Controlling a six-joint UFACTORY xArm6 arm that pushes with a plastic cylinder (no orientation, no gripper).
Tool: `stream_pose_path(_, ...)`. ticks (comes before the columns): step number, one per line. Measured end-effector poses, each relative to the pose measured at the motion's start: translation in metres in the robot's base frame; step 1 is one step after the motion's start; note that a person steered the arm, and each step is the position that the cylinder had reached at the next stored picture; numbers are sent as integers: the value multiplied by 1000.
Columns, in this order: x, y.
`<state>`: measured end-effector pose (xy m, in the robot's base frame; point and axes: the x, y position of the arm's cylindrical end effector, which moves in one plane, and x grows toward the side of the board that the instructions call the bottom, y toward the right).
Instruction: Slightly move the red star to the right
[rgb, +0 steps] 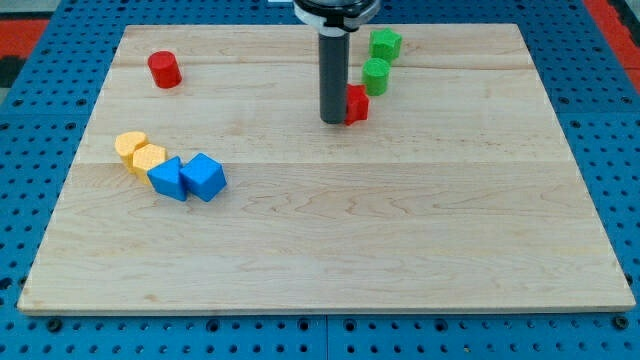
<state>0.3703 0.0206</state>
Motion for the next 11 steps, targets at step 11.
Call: stream_pose_path(11,1,-52)
